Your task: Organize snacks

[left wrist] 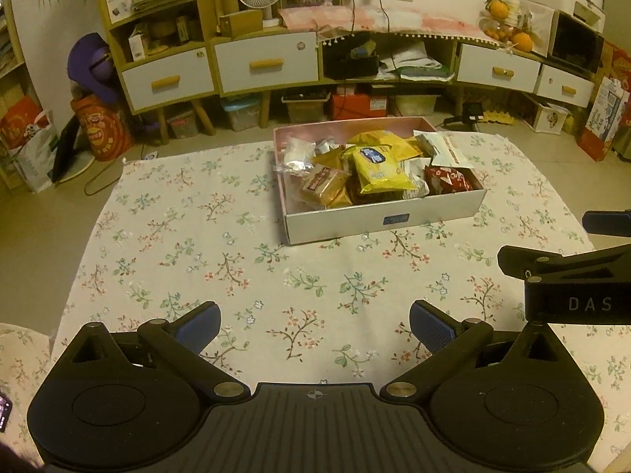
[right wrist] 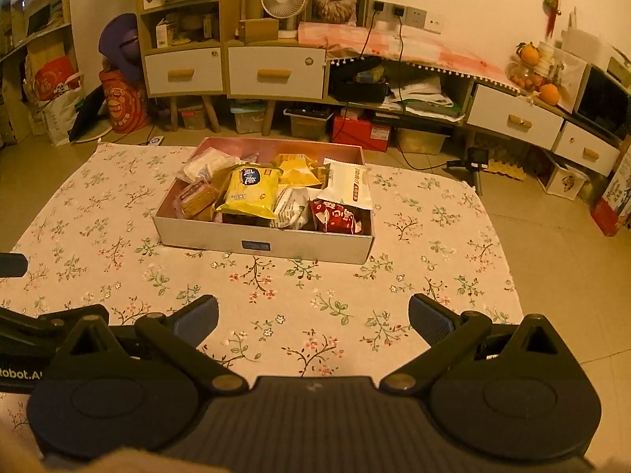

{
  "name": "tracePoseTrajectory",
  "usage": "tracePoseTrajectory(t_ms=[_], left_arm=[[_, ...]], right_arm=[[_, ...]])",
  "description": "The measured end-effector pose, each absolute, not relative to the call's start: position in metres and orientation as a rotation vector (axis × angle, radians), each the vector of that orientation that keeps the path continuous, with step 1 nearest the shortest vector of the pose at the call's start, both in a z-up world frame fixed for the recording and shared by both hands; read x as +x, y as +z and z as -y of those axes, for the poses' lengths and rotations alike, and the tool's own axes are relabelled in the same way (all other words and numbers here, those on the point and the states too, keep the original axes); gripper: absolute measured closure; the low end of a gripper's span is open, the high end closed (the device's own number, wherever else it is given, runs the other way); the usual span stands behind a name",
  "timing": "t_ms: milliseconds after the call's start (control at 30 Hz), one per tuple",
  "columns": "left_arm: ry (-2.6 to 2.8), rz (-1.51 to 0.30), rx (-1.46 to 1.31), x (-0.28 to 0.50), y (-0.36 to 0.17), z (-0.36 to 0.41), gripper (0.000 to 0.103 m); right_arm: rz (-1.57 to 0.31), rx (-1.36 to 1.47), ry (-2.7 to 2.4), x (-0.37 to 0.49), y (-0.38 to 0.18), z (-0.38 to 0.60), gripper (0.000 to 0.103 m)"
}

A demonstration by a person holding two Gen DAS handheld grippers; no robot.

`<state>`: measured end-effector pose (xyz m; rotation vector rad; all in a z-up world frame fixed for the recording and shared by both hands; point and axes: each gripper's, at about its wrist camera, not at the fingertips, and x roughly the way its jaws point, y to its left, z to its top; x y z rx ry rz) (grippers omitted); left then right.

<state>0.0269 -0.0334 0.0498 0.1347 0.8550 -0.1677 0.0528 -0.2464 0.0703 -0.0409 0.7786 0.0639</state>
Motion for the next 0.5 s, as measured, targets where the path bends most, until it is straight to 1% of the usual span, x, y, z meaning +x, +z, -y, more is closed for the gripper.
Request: tracePoseTrajectory(t_ms=[500], left_arm=[[-0.176, -0.862, 0.138, 0.0265, 0.0486, 0.0356, 0.000]], right_arm=[[-0.782, -0.045, 0.067, 0.0528, 0.0708, 0.2450, 0.000]])
